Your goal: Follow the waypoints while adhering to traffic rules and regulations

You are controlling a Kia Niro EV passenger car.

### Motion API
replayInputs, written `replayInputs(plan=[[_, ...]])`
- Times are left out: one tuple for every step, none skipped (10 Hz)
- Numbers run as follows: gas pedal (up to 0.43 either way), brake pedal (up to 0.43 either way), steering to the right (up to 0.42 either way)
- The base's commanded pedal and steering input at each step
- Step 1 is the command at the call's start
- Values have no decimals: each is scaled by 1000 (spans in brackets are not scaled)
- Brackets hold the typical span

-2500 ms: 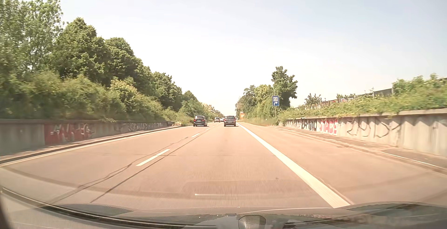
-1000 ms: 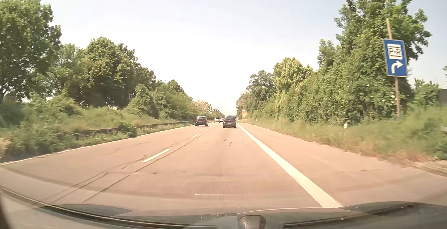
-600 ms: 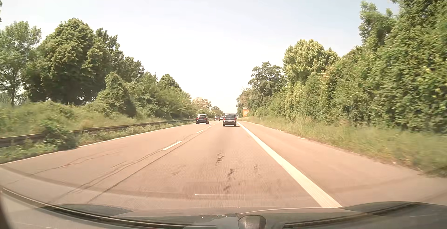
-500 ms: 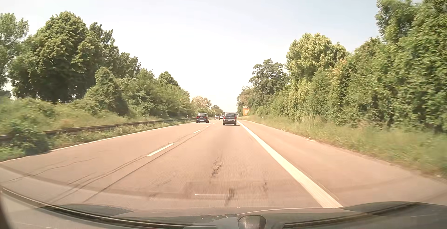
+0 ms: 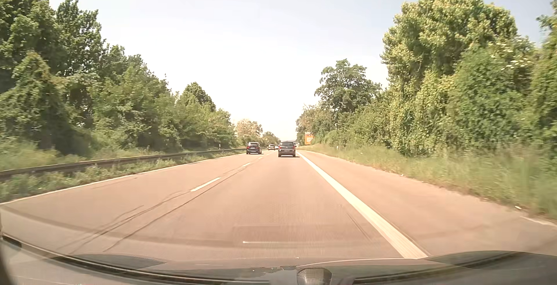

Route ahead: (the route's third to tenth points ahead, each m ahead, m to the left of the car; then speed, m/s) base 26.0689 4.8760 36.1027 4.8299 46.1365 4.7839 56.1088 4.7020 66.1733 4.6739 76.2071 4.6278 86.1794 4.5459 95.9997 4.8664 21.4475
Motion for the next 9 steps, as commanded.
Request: replayInputs(plan=[[87,0,-2],[98,0,-2],[98,0,-2],[98,0,-2],[98,0,-2],[98,0,-2],[98,0,-2],[110,0,-2],[130,0,-2]])
